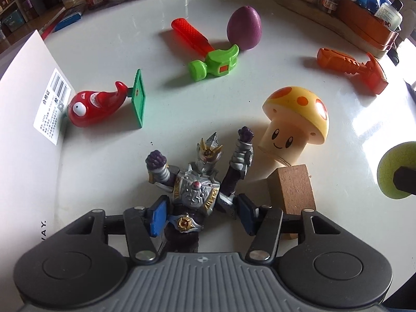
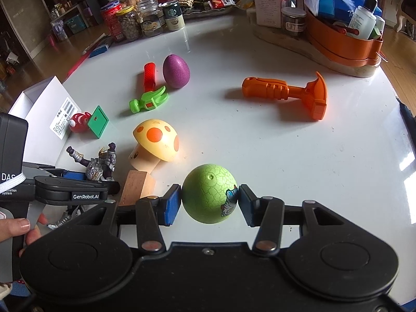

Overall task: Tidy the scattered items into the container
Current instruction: 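Close the left tool on the silver action figure's torso, then carry the action figure and green egg over the white box with both tools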

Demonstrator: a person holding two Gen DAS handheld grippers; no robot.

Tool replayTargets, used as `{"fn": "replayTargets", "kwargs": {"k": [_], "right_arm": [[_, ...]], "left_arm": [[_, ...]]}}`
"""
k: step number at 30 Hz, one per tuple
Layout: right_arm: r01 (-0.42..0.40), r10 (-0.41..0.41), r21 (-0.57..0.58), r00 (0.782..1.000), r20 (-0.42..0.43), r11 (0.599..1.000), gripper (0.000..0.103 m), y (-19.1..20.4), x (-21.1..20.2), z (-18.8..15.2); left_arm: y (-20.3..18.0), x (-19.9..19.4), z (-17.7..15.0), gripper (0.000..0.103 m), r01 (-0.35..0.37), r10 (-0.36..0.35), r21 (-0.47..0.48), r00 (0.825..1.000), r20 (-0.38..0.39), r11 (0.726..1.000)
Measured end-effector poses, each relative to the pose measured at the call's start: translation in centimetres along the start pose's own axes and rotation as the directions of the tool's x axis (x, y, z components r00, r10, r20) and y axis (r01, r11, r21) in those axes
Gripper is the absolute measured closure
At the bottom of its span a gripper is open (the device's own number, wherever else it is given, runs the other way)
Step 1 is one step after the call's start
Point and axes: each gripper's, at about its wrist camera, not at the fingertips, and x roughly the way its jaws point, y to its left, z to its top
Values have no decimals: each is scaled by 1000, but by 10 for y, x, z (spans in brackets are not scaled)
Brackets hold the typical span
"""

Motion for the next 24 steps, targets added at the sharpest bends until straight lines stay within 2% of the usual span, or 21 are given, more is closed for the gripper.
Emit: {"fn": "replayTargets", "kwargs": {"k": [12, 24], "right_arm": [[1, 0, -26, 1000, 29, 1000, 54, 11, -7, 4], [-16, 25, -64, 990, 136, 998, 54, 35, -44, 28]], "left_arm": [[2, -45, 4, 49, -32, 31, 3, 996, 89, 999], [17, -135, 12, 49, -28, 28, -1, 976, 215, 1000]]}}
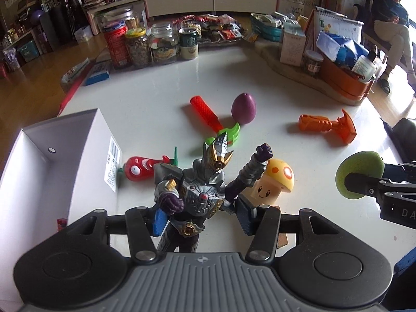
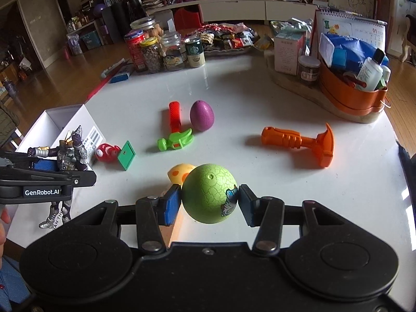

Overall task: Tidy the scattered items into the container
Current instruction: 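Carry the action figure and green egg over the white box with both tools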

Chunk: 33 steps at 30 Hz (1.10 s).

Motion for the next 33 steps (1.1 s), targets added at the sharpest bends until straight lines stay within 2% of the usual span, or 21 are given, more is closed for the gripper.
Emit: {"fn": "replayTargets", "kwargs": {"k": [6, 12, 17, 24, 27, 33], "right_arm": [[-28, 29, -38, 998, 48, 999, 54, 35, -21, 22], [-76, 88, -129, 992, 91, 989, 54, 96, -44, 50], [-141, 160, -192, 983, 88, 971, 54, 156, -45, 71], [-237, 248, -232, 968, 19, 943, 54, 226, -12, 83], [-257, 261, -250, 965, -16, 934, 54, 250, 8, 83], [-268, 255, -279, 963, -84, 922, 54, 287, 47, 76]], "left_arm": [[36, -53, 11, 49, -22, 25, -39, 997, 78, 999], [86, -99, 16, 49, -50, 64, -103, 988, 140, 993], [136, -118, 11, 49, -64, 91, -173, 984, 155, 983], [200, -107, -12, 49, -86, 124, -271, 984, 127, 959], [223, -90, -26, 49, -96, 132, -308, 986, 98, 946], [259, -46, -51, 49, -83, 106, -401, 994, 34, 912]]}}
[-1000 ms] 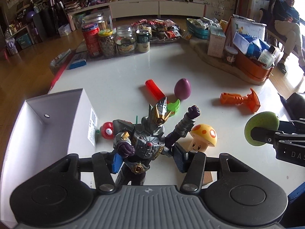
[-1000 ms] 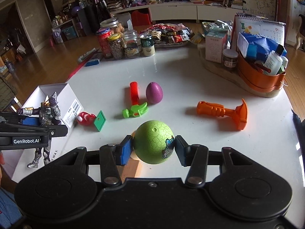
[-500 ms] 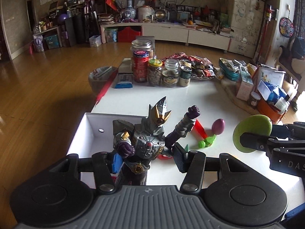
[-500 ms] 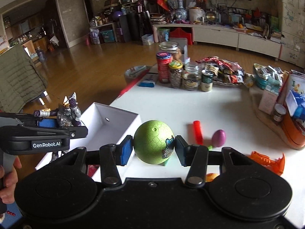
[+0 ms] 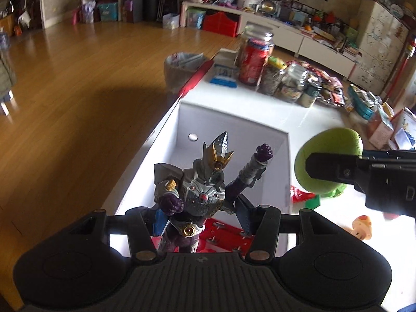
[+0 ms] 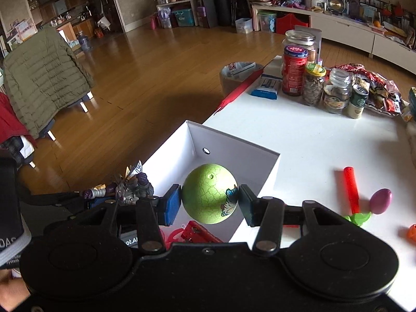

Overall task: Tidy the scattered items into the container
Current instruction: 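Carry the action figure and green egg over the white box with both tools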

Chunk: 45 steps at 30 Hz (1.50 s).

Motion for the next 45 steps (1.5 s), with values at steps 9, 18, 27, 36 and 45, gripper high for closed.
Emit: {"fn": "replayTargets", "kwargs": {"k": [9, 18, 27, 36, 45], "right_arm": [[8, -4, 48, 997, -78, 999, 54, -8, 59, 9], [24, -16, 54, 991, -133, 998, 54, -16, 89, 10], [26, -21, 33, 986, -163, 999, 54, -13, 98, 11], [28, -34, -34, 976, -216, 999, 54, -2, 100, 12], [20, -34, -62, 973, -229, 998, 54, 5, 91, 8]], "left_arm": [[-1, 42, 18, 49, -28, 28, 18, 999, -31, 999], [-2, 64, 26, 48, -24, 26, 18, 996, -89, 1000], [-6, 69, 17, 48, -53, 61, 64, 989, -131, 997], [-15, 59, 2, 48, -35, 58, 130, 982, -180, 991], [-20, 33, -5, 47, -52, 93, 209, 977, -193, 977]]}}
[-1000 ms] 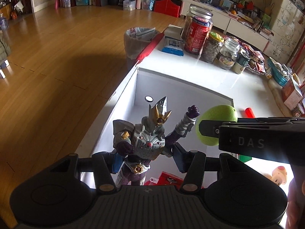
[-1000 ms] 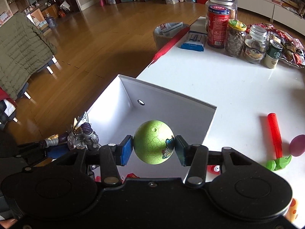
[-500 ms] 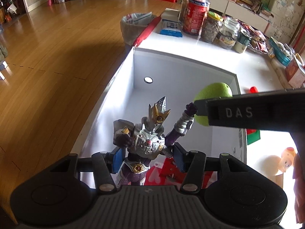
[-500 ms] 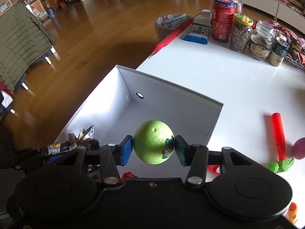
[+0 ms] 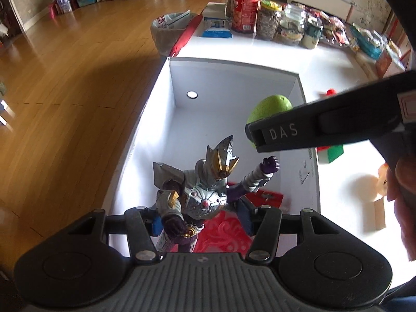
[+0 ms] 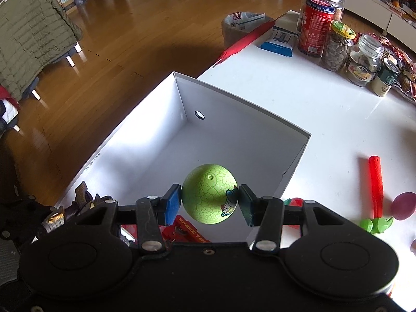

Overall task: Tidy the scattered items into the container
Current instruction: 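Carry the action figure and green egg over the white box with both tools, then open both tools to drop the action figure and green egg into the box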

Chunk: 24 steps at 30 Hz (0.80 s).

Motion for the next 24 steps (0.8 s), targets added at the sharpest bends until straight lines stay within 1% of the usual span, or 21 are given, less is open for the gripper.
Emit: {"fn": "replayTargets", "kwargs": {"k": [4, 7, 9, 10, 12, 13, 15, 17, 24], "right_arm": [[-3, 3, -6, 1000, -12, 1000, 54, 3, 0, -2], [-8, 8, -12, 1000, -11, 1000, 54, 6, -2, -2], [-7, 7, -17, 1000, -8, 1000, 54, 7, -4, -2], [-8, 8, -20, 1000, -9, 1000, 54, 8, -4, -2], [-11, 11, -19, 1000, -4, 1000, 54, 9, -6, -1], [-11, 10, -20, 1000, -3, 1000, 54, 10, -6, -1], [-11, 11, -22, 1000, 0, 1000, 54, 11, -6, 0], [-10, 10, -22, 1000, 5, 1000, 54, 12, -7, 1], [-9, 10, -21, 1000, 30, 1000, 53, 14, -8, 6]], "left_arm": [[-1, 0, -6, 47, -4, 4, 23, 1000, -31, 1000], [-2, -7, -8, 43, -11, 11, 32, 1000, -18, 999], [-1, -12, -8, 33, -6, 6, 28, 1000, -10, 1000], [-1, -14, -9, 31, -7, 8, 29, 1000, -6, 1000], [-2, -17, -9, 21, -13, 13, 32, 1000, -1, 999], [-3, -19, -10, 20, -12, 12, 34, 1000, 1, 999], [-4, -22, -11, 13, -8, 8, 35, 1000, -2, 999], [-4, -25, -12, 8, -9, 9, 33, 1000, -8, 999], [-6, -28, -17, 6, -7, 8, 40, 1000, -18, 999]]}}
